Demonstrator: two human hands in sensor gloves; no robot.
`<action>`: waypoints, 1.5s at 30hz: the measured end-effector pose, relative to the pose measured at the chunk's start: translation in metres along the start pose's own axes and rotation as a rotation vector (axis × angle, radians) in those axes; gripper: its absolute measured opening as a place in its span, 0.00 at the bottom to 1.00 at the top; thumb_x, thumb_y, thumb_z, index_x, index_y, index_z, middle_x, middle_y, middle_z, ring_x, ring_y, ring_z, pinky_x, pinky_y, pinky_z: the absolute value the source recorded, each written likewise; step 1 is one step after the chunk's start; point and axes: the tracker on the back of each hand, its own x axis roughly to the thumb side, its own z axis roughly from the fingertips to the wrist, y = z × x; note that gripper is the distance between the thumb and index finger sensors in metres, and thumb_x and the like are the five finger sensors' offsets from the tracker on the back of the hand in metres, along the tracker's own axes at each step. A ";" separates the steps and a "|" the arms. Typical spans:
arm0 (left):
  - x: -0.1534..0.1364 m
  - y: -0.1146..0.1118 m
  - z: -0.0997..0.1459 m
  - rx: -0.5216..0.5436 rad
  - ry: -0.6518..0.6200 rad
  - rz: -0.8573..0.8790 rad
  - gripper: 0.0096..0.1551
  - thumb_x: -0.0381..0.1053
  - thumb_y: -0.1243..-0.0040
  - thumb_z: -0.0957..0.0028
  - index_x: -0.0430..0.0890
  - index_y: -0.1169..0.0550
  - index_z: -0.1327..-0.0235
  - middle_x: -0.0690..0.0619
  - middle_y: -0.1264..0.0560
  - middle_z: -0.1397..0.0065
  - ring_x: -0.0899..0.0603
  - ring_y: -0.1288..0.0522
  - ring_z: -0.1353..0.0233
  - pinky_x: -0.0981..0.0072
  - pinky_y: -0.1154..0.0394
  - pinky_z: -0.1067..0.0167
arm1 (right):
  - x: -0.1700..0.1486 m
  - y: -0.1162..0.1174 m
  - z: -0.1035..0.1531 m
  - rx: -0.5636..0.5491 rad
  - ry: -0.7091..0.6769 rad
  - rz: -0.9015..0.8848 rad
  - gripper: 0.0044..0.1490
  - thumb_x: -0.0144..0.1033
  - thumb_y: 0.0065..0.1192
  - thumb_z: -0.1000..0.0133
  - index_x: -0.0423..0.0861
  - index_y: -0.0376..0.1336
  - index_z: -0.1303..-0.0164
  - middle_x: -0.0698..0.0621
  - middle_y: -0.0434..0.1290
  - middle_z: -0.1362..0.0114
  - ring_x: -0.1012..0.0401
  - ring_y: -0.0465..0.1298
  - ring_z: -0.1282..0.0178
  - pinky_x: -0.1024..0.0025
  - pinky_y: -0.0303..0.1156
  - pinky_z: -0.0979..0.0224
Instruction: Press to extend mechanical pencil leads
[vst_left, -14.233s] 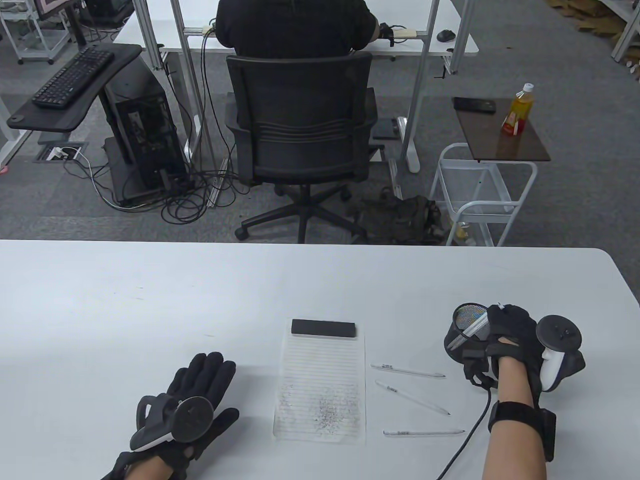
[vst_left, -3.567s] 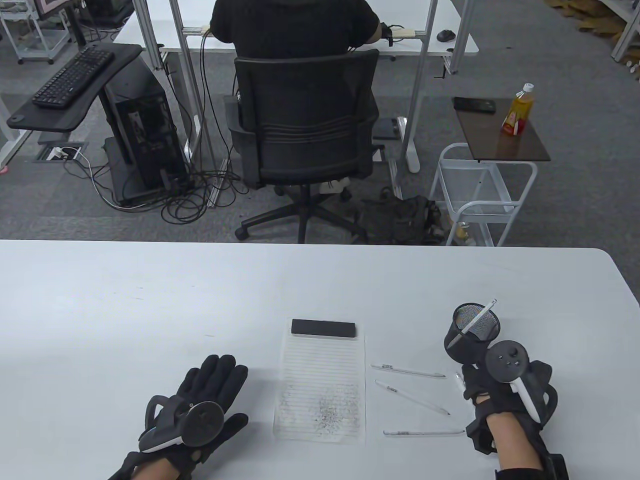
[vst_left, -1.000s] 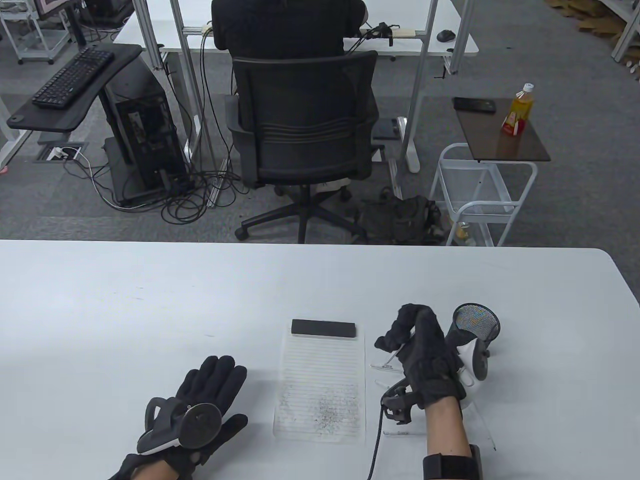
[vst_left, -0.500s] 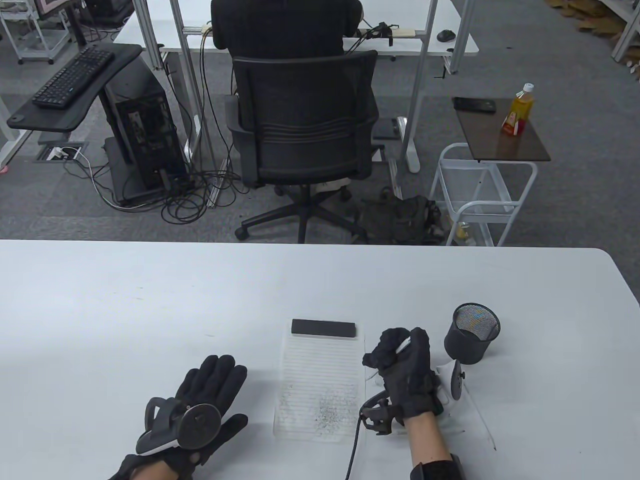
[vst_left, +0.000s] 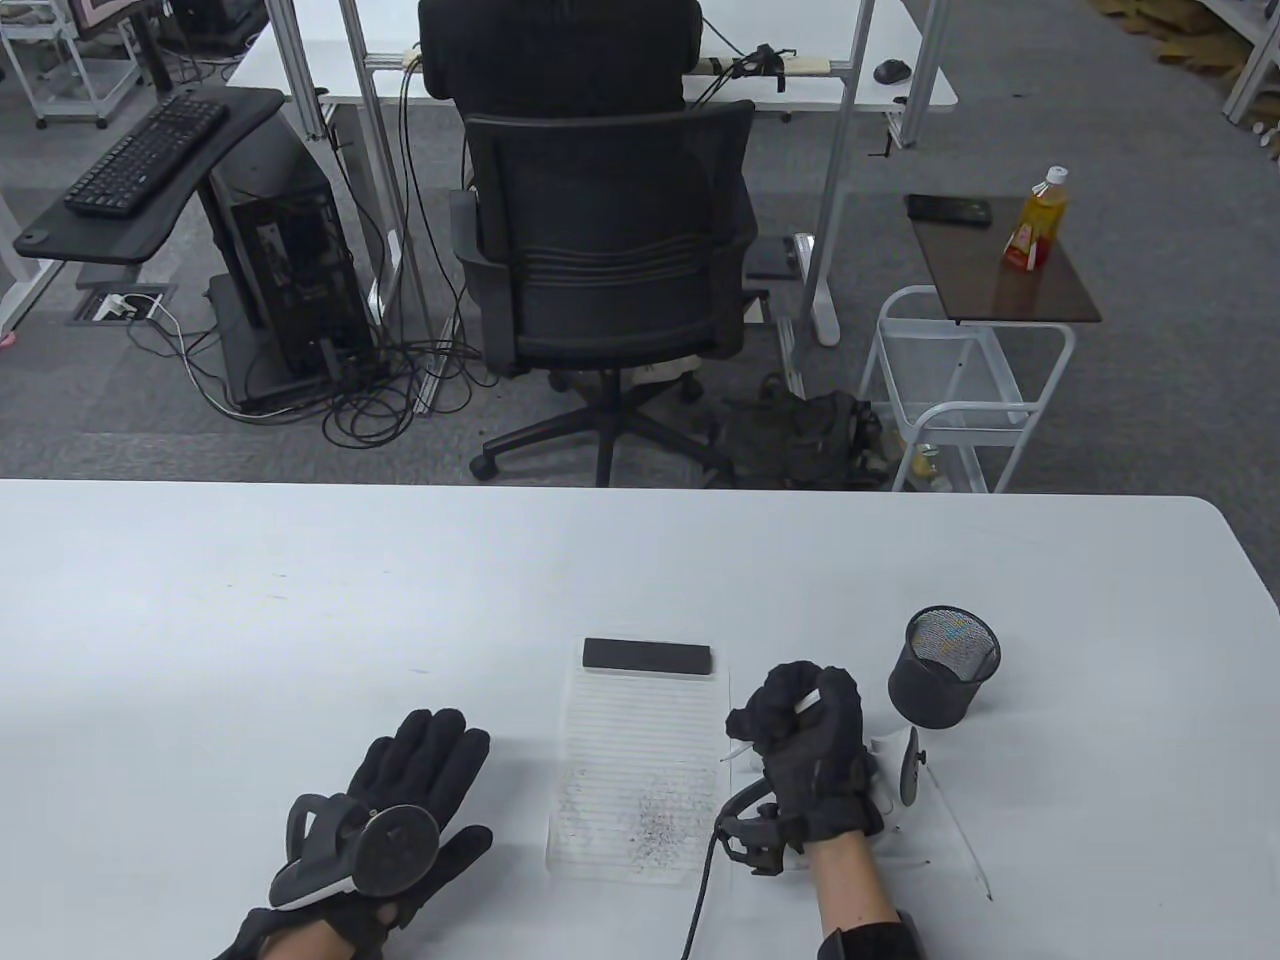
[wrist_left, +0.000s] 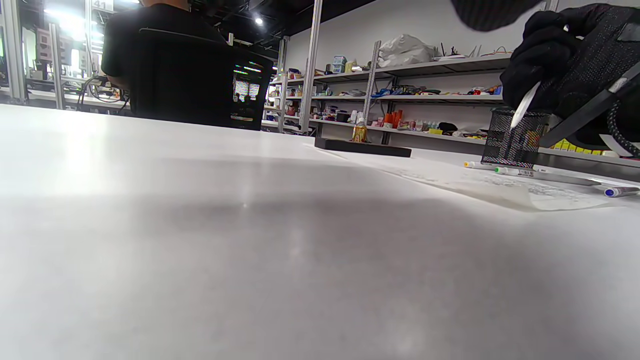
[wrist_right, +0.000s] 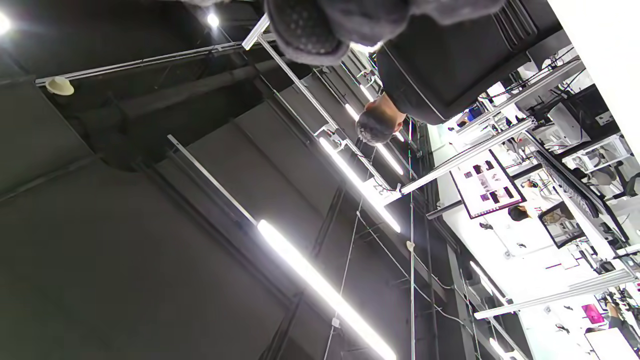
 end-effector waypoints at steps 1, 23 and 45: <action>0.000 0.000 0.000 0.002 0.001 0.001 0.52 0.70 0.50 0.51 0.51 0.50 0.17 0.43 0.53 0.13 0.28 0.51 0.15 0.31 0.47 0.25 | 0.000 0.000 0.000 -0.001 0.001 -0.003 0.36 0.57 0.45 0.35 0.38 0.72 0.51 0.46 0.75 0.60 0.46 0.75 0.63 0.35 0.71 0.46; 0.000 0.000 0.000 0.007 0.001 -0.004 0.52 0.70 0.50 0.51 0.51 0.50 0.17 0.43 0.53 0.13 0.28 0.51 0.15 0.31 0.47 0.25 | -0.005 0.009 0.004 0.011 0.015 0.038 0.33 0.54 0.45 0.35 0.38 0.72 0.51 0.47 0.75 0.60 0.47 0.75 0.63 0.36 0.72 0.46; -0.001 -0.003 -0.001 0.001 0.002 0.002 0.52 0.70 0.50 0.51 0.51 0.51 0.17 0.43 0.53 0.13 0.28 0.51 0.15 0.31 0.47 0.25 | -0.025 0.009 0.008 0.025 0.051 0.102 0.40 0.60 0.43 0.36 0.37 0.71 0.48 0.46 0.75 0.58 0.46 0.74 0.61 0.36 0.70 0.44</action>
